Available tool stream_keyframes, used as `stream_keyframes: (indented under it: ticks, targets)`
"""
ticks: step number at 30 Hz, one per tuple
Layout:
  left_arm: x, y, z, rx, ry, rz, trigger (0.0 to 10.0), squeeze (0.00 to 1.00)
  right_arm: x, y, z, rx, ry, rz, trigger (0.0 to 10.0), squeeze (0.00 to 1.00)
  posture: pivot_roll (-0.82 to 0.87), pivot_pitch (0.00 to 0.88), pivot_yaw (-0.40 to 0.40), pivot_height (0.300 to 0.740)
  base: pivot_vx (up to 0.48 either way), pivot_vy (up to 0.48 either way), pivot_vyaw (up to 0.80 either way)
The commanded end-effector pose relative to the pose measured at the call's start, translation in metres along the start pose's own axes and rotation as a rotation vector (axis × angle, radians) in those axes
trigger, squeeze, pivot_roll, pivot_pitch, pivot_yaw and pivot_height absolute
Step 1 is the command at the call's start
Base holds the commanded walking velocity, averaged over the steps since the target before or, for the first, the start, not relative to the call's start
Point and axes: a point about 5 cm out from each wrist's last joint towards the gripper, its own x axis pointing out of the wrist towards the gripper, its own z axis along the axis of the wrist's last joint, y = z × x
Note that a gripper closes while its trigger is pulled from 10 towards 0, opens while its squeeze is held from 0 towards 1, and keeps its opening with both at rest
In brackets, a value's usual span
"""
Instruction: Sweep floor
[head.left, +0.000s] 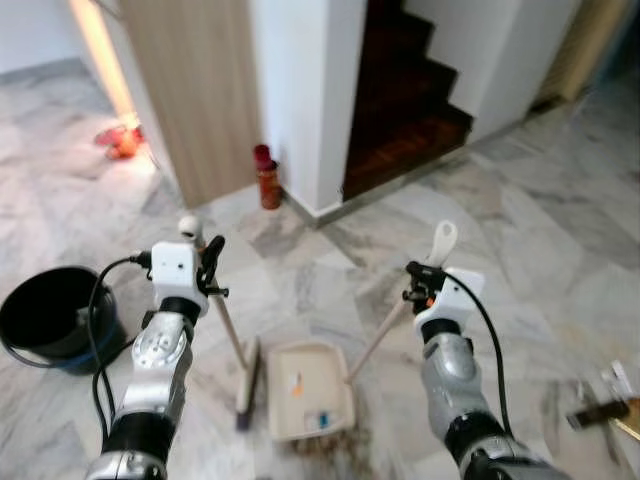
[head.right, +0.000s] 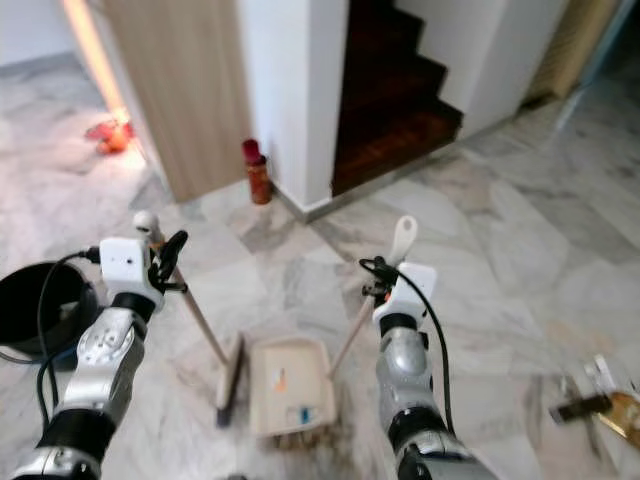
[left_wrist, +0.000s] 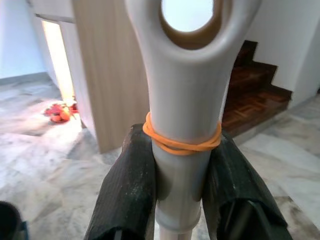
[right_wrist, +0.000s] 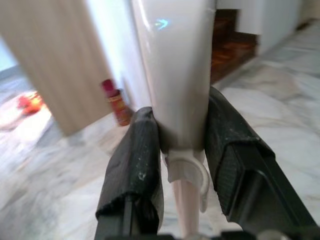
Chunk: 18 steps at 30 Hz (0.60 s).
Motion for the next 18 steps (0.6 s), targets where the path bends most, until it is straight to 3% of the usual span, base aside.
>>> stream_keyframes:
  ticks: [1,16,18]
  targets:
    - [0.004,-0.0007,0.0104,0.029,-0.05,-0.01,10.0,0.0,0.0047,-0.0035,0.0115,0.006,-0.054,-0.009,10.0,0.0,0.07,0.021,-0.019,0.74,0.0,0.0,0.67]
    - [0.0042,-0.0015,0.0094,0.024,-0.044,-0.013,10.0,0.0,0.0051,-0.0019,0.0114,0.008,-0.052,-0.004,10.0,0.0,0.06,0.011,-0.017,0.74,0.0,0.0,0.66]
    - [0.0042,-0.0017,0.0093,0.025,-0.043,-0.013,10.0,0.0,0.0051,-0.0018,0.011,0.015,-0.049,-0.005,10.0,0.0,0.06,0.011,-0.017,0.74,0.0,0.0,0.0]
